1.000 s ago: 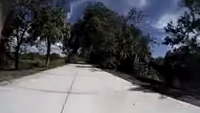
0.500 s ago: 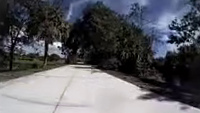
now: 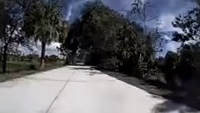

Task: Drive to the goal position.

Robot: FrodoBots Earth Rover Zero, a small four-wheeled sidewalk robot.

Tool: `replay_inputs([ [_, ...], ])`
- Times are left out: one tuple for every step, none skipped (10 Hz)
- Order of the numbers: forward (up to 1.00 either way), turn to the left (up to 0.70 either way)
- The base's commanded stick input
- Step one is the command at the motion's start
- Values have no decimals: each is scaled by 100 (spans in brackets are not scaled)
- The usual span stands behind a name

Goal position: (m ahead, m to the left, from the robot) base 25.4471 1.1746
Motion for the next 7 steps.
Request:
replay_inputs([
  [85,0],
  [85,0],
  [85,0],
  [85,0],
  [85,0],
  [85,0],
  [85,0],
])
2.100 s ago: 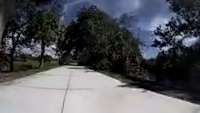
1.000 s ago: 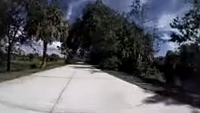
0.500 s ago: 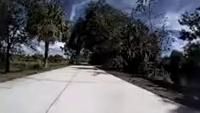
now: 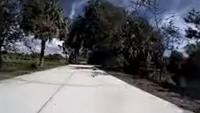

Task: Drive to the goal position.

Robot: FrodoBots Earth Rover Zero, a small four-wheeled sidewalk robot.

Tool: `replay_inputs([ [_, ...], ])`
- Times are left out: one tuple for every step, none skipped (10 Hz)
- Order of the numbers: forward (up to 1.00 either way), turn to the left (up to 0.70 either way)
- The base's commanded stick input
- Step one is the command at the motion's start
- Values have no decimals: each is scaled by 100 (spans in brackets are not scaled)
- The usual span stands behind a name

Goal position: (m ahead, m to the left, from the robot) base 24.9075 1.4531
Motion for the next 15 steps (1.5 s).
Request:
replay_inputs([
  [85,32],
  [85,34],
  [85,34],
  [85,20],
  [85,0],
  [85,0],
  [85,0],
  [85,0],
  [85,0],
  [85,0],
  [85,0],
  [85,0],
  [85,0],
  [85,0],
  [85,0],
])
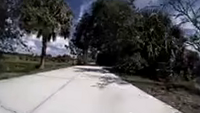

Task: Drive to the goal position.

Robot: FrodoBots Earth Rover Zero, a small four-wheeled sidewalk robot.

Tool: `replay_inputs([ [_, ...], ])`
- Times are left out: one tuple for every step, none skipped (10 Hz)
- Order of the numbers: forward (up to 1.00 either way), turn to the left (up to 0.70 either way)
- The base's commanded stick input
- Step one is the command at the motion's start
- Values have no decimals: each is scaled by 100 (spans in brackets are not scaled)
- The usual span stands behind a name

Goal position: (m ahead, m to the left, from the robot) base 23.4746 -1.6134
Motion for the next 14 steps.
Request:
replay_inputs([
  [85,0],
  [85,0],
  [85,0],
  [85,0],
  [85,0],
  [85,0],
  [85,0],
  [85,32],
  [85,15],
  [85,0],
  [85,0],
  [85,0],
  [85,0],
  [85,0],
])
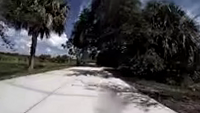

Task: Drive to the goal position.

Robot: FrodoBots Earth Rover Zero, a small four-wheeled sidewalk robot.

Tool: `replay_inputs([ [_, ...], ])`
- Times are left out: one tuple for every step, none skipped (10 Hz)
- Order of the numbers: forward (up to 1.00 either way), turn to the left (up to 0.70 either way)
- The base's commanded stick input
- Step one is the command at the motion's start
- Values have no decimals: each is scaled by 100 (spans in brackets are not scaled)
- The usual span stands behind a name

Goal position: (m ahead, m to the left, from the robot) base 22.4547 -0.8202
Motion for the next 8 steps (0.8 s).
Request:
replay_inputs([
  [85,0],
  [85,0],
  [85,0],
  [85,0],
  [85,0],
  [85,0],
  [85,0],
  [85,0],
])
